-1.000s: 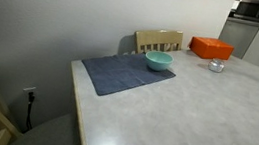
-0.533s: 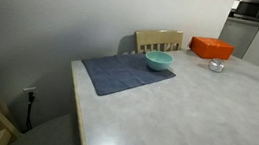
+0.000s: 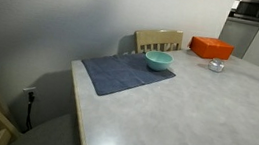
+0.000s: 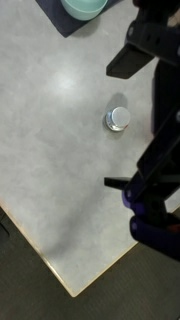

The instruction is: Take the lid off the bottle and put it on the table

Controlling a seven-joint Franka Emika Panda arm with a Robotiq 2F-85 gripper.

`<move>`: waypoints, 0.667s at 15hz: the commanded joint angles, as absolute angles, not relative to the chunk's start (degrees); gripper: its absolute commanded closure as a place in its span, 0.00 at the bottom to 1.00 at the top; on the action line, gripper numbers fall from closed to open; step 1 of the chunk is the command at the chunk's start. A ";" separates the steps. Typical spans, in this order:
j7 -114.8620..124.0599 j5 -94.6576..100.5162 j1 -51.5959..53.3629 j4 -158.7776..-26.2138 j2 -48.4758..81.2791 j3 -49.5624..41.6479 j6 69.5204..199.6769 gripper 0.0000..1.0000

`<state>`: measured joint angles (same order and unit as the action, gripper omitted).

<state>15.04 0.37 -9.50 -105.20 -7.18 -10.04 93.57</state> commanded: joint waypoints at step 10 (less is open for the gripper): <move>13.25 2.33 -9.20 -96.16 7.16 -9.68 94.67 0.00</move>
